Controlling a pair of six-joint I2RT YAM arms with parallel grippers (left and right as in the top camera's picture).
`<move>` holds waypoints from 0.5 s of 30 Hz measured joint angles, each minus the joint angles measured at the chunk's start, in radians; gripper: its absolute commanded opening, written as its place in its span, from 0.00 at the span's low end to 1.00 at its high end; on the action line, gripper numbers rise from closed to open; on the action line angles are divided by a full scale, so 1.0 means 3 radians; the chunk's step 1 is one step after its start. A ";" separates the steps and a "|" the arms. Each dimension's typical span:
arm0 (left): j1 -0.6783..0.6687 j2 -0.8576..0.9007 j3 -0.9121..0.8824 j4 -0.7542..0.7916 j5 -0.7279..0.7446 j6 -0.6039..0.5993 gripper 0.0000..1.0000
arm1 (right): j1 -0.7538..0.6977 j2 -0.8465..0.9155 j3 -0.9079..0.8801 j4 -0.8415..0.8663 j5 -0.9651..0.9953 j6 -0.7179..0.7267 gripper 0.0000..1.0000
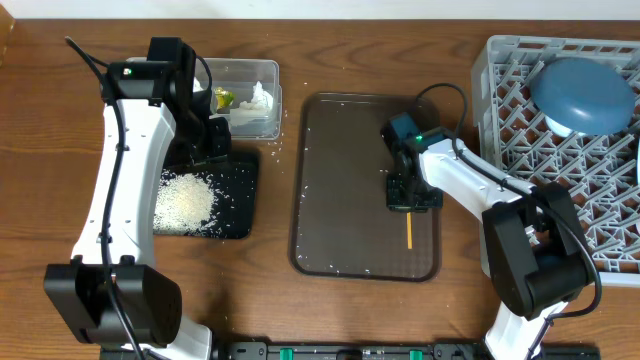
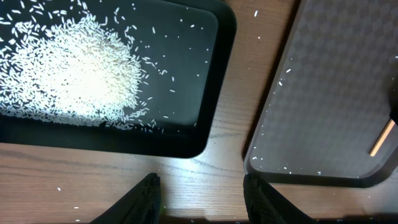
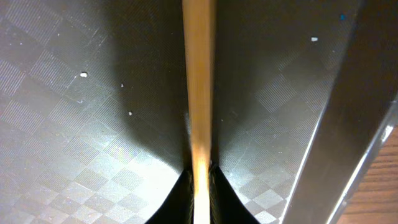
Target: Sort waste into correct bins and load items into the dishwasher rack
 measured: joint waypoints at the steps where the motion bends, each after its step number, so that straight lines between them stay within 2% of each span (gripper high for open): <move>1: 0.0000 0.0000 0.0000 0.0000 0.0000 0.0000 0.46 | 0.0000 0.0000 0.0000 0.0000 -0.0001 0.0004 0.02; 15: 0.0000 0.0000 0.0000 0.0001 0.0000 0.0000 0.46 | 0.0000 -0.0033 -0.0010 -0.0038 -0.0014 0.0003 0.01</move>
